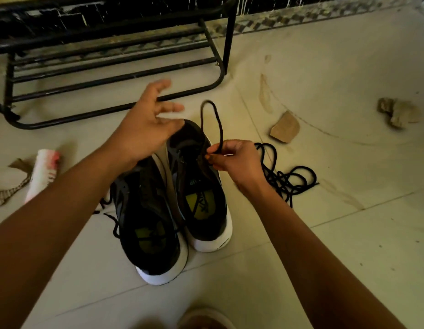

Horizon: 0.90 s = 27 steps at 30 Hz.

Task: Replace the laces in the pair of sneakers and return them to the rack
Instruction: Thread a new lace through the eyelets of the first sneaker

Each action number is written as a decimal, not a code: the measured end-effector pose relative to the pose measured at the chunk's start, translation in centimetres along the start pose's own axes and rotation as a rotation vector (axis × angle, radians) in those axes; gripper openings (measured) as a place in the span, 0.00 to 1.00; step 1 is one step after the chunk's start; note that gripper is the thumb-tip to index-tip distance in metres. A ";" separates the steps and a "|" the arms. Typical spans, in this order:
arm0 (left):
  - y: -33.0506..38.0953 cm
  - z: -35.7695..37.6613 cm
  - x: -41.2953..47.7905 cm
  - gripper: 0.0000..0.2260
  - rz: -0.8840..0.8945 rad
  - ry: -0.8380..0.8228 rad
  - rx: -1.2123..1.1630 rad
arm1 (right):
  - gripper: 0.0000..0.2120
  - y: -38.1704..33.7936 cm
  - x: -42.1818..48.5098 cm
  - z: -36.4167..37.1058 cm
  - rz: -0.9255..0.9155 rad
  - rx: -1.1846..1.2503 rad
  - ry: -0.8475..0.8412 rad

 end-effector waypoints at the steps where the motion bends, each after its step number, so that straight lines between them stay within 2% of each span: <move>1: -0.3 0.1 0.0 0.21 -0.007 0.001 0.156 | 0.06 0.1 0.1 0.1 -0.013 -0.038 -0.003; 4: -1.6 0.8 -0.4 0.05 -0.018 -0.089 0.487 | 0.11 0.1 0.2 0.3 -0.078 -0.156 -0.021; 6: -2.4 1.6 -0.9 0.02 -0.033 -0.160 0.573 | 0.12 0.0 0.2 0.3 -0.109 -0.209 -0.022; 9: -2.7 2.5 -1.4 0.03 -0.052 -0.164 0.569 | 0.09 0.0 0.4 0.4 -0.145 -0.258 -0.010; 12: -2.6 2.9 -1.4 0.04 -0.069 -0.145 0.601 | 0.11 0.1 0.5 0.5 -0.125 -0.274 -0.010; 14: -2.2 3.0 -1.4 0.07 -0.069 -0.149 0.677 | 0.11 0.2 0.6 0.5 -0.110 -0.268 -0.028; 17: -1.7 3.8 -1.5 0.17 -0.067 -0.197 0.879 | 0.11 0.1 0.6 0.5 -0.126 -0.291 -0.046; 19: -1.8 4.5 -1.8 0.18 -0.052 -0.141 0.985 | 0.11 -0.2 0.6 0.6 -0.153 -0.342 -0.042; 21: -2.3 4.9 -2.0 0.16 -0.027 -0.039 0.922 | 0.13 -0.4 0.6 0.8 -0.182 -0.383 -0.046; 23: -3.3 5.0 -2.2 0.14 -0.037 0.052 0.764 | 0.15 -0.5 0.7 0.9 -0.207 -0.410 -0.047; 27: -5.2 5.8 -2.2 0.12 -0.165 0.164 0.422 | 0.10 -0.4 0.7 0.6 -0.192 -0.341 -0.069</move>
Point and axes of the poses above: each hand's wrist, its own x-axis towards the middle knuckle, its own z-axis out of the palm, y = z × x, the point moved 2 cm from there along x, towards the middle knuckle, and after that the axes turned 4 degrees about x, right-handed, at the moved point
